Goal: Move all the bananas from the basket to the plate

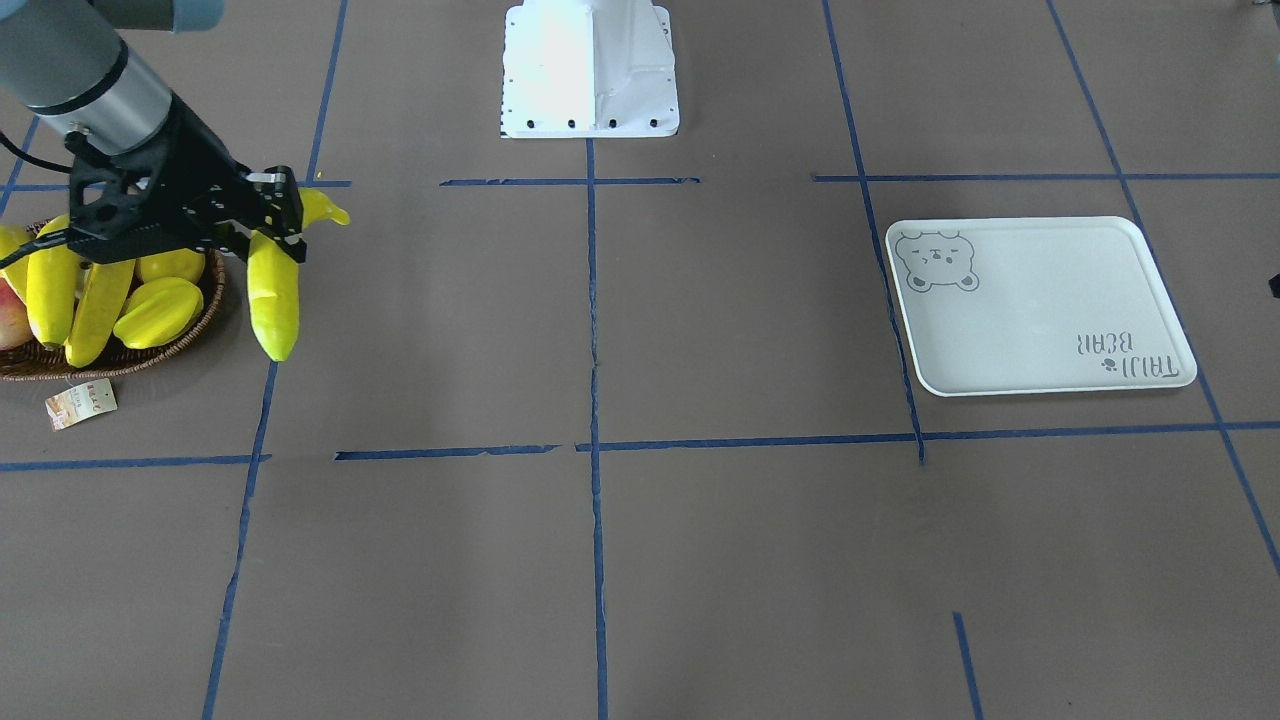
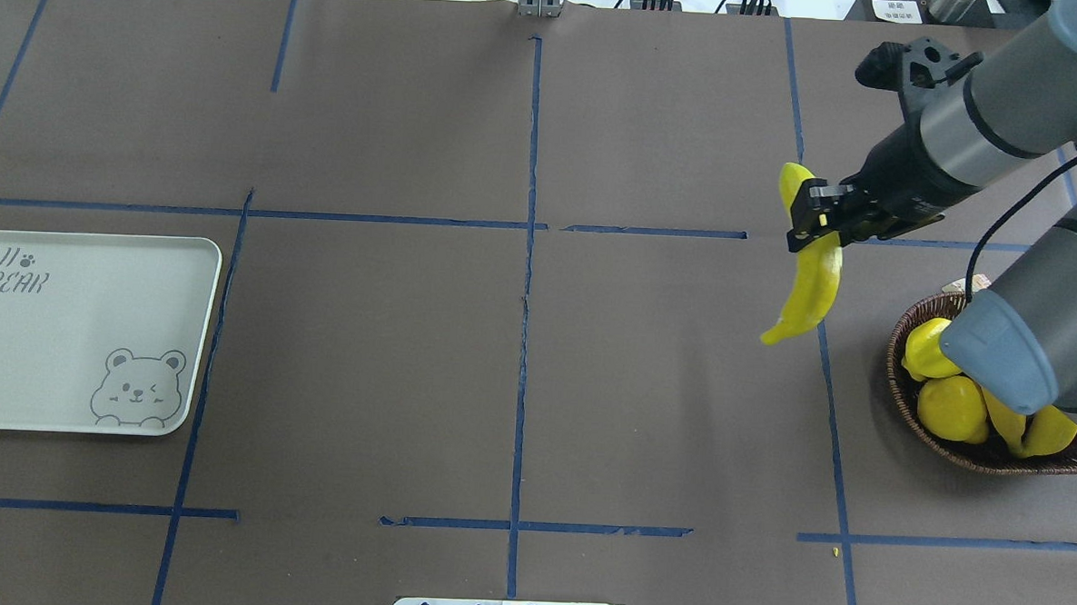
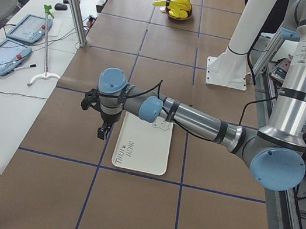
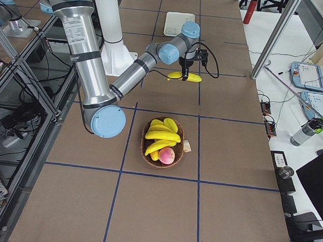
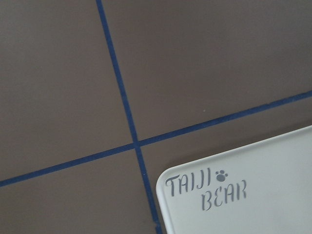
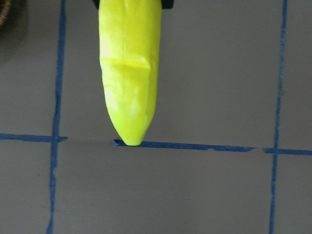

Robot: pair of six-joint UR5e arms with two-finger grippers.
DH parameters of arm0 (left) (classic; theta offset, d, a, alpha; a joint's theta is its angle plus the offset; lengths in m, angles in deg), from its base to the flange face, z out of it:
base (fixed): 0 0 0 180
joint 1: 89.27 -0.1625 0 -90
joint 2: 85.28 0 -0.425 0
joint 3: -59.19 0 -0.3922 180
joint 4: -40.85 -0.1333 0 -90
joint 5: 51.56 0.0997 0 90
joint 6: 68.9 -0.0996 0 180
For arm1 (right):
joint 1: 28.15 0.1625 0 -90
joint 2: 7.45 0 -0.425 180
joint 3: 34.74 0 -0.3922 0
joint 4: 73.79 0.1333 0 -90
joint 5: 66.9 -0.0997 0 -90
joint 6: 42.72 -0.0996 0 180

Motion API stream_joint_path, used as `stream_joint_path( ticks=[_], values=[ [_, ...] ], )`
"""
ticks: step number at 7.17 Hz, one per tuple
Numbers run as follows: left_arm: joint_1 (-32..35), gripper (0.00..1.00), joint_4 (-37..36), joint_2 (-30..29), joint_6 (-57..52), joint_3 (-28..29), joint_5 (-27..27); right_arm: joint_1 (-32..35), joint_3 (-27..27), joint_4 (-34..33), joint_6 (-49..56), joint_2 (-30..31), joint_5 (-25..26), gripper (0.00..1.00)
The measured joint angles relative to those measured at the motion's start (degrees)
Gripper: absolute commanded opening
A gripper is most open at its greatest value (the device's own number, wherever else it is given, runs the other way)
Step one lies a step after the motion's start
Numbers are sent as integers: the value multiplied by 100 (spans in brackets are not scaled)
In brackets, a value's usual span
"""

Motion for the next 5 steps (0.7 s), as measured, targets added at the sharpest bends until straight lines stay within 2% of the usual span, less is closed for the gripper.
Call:
stream_joint_path(
  ticks=[2,5],
  values=[
    [-1126,100,1043,-406,2308,-13,-116,-415,-598,1587,-1192,-238,169,2],
    [-2370,100,1586,-1515,4351,5,-86,-1081,-1762,3592,-2480,-875,902,2]
  ],
)
